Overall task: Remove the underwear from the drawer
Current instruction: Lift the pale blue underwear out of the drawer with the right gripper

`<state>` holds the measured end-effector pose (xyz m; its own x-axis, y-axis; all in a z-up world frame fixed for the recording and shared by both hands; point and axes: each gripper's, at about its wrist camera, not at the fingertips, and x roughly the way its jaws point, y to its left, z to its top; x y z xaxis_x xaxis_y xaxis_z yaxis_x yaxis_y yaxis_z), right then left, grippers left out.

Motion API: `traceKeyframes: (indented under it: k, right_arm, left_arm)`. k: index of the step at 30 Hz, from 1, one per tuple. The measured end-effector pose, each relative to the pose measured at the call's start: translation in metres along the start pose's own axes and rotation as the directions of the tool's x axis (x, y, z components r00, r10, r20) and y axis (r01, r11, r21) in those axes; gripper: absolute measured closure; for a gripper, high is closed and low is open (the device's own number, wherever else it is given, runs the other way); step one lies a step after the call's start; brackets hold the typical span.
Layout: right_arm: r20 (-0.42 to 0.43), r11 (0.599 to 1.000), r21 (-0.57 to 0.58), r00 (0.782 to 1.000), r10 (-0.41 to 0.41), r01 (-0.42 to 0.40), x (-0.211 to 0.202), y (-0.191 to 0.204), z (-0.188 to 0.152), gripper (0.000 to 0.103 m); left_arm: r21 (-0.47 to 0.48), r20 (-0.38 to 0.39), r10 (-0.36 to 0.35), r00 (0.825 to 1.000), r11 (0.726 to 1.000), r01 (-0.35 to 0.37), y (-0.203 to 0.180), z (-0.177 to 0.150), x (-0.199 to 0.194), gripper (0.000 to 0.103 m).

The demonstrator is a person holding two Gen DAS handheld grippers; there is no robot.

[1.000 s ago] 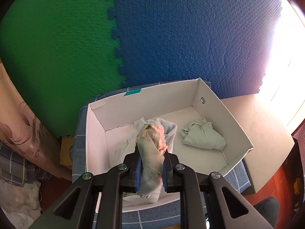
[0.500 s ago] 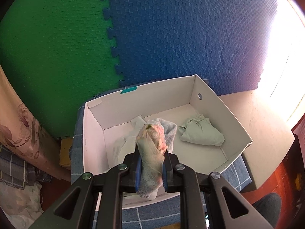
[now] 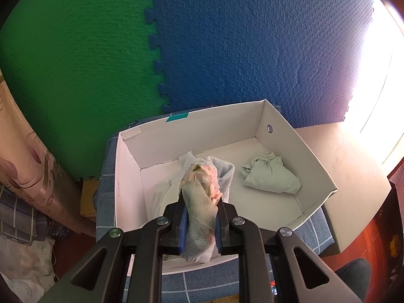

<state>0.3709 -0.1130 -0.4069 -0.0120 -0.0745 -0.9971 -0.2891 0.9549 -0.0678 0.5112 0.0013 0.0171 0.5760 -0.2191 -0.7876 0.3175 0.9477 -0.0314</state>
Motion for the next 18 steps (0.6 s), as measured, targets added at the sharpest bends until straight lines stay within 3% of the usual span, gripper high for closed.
traceKeyframes:
  k: [4,6,10,14,16,17,18]
  right_arm:
    - [0.080,0.996,0.024,0.993,0.085,-0.087,-0.022,-0.003,-0.005,0.076]
    - [0.137,0.993,0.026,0.984,0.113,-0.117,-0.038,-0.006,-0.009,0.091]
    - [0.168,0.992,0.014,0.978,0.122,-0.126,-0.047,-0.006,-0.013,0.091]
    - [0.133,0.989,0.015,0.980,0.145,-0.148,-0.046,-0.003,-0.016,0.091]
    - [0.092,0.984,0.047,0.982,0.167,-0.172,-0.039,-0.012,-0.017,0.084]
    - [0.077,0.984,0.057,0.983,0.167,-0.171,-0.037,-0.014,-0.017,0.072]
    - [0.044,0.985,0.050,0.986,0.164,-0.166,-0.030,-0.013,-0.017,0.034]
  left_arm:
    - [-0.009,0.008,0.005,1.000,1.000,-0.004,0.003,0.001,-0.006,0.086]
    - [-0.007,0.006,0.011,1.000,1.000,-0.011,0.005,0.001,-0.005,0.086]
    - [-0.017,-0.011,0.023,1.000,1.000,-0.023,0.010,0.001,0.001,0.086]
    - [-0.023,-0.028,0.037,0.999,0.999,-0.038,0.015,0.000,0.007,0.086]
    - [-0.020,-0.035,0.048,0.998,0.999,-0.049,0.015,-0.002,0.009,0.086]
    - [-0.019,-0.036,0.049,0.998,0.999,-0.049,0.015,-0.003,0.009,0.086]
    - [-0.016,-0.037,0.051,0.998,0.999,-0.052,0.015,-0.004,0.009,0.086]
